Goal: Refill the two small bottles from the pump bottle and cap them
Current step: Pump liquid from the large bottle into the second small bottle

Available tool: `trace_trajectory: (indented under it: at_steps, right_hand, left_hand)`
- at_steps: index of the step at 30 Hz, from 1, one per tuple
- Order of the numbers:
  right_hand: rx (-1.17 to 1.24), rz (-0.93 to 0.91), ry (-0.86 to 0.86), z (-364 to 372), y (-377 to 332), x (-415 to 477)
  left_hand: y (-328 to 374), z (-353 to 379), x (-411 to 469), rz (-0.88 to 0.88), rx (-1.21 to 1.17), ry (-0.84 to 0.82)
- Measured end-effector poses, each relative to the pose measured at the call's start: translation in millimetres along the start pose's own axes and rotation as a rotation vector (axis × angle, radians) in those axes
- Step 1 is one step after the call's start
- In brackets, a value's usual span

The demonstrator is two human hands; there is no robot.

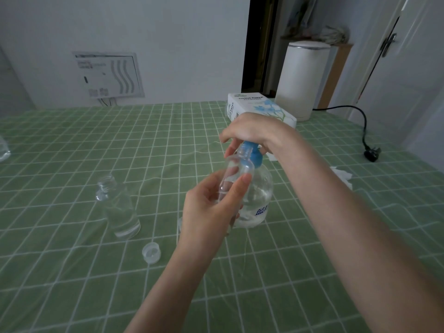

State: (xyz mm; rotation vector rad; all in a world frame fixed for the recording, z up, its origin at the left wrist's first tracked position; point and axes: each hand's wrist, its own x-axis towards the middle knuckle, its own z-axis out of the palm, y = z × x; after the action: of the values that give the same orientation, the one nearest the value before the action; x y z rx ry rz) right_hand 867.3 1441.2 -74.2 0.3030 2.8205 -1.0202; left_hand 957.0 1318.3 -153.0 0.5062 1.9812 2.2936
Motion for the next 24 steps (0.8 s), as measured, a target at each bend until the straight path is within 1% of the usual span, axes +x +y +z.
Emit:
trace_trajectory:
  at_steps: [8, 16, 24]
  right_hand:
    - [0.038, 0.007, -0.013, 6.7, 4.7, 0.6]
    - [-0.009, -0.033, 0.053, -4.9, -1.1, -4.7]
    - [0.007, -0.026, 0.045, 0.4, -1.7, -2.1]
  left_hand:
    - [-1.9, -1.0, -1.2, -0.022, 0.016, 0.010]
    - [1.0, 0.3, -0.1, -0.005, -0.012, 0.007]
    - [1.5, 0.6, 0.0, 0.007, -0.009, 0.009]
